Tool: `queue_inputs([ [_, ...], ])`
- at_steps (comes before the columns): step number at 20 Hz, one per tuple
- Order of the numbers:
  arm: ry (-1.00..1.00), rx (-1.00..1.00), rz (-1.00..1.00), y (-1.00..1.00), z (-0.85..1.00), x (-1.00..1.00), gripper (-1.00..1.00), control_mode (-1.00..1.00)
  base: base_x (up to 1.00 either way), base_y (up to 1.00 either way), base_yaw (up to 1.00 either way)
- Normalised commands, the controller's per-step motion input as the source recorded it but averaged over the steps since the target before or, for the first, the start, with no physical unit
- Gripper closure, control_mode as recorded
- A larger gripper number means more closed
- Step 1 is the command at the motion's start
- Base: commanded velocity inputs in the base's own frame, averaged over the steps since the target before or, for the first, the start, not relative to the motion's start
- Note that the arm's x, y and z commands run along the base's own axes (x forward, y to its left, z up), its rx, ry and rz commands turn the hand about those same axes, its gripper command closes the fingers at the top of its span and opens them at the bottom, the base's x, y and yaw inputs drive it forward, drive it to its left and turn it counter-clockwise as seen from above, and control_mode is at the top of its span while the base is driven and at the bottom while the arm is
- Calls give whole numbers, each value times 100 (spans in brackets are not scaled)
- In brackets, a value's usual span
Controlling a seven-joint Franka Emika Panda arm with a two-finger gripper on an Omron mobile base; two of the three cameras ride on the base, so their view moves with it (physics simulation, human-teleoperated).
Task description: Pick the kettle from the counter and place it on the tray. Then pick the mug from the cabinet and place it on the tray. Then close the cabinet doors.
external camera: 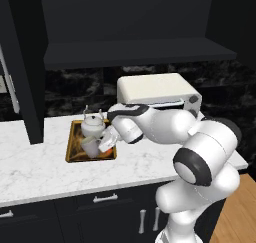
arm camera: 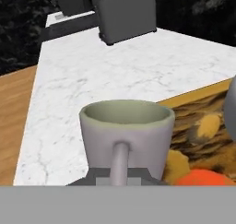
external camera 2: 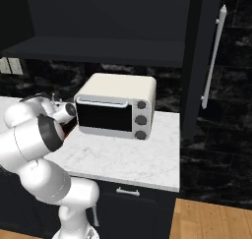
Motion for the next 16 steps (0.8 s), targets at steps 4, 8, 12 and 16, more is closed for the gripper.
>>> queue_inputs([
  [4,-18,0,0,15,-5,12,100,-100,0,0,0],
  [8,-17,1,0,6,-5,19,100,-100,0,0,0],
  [12,-9,4,0,0,-11,22,100,-100,0,0,0],
  [16,-1,8,0,0,-16,18,100,-100,0,0,0],
])
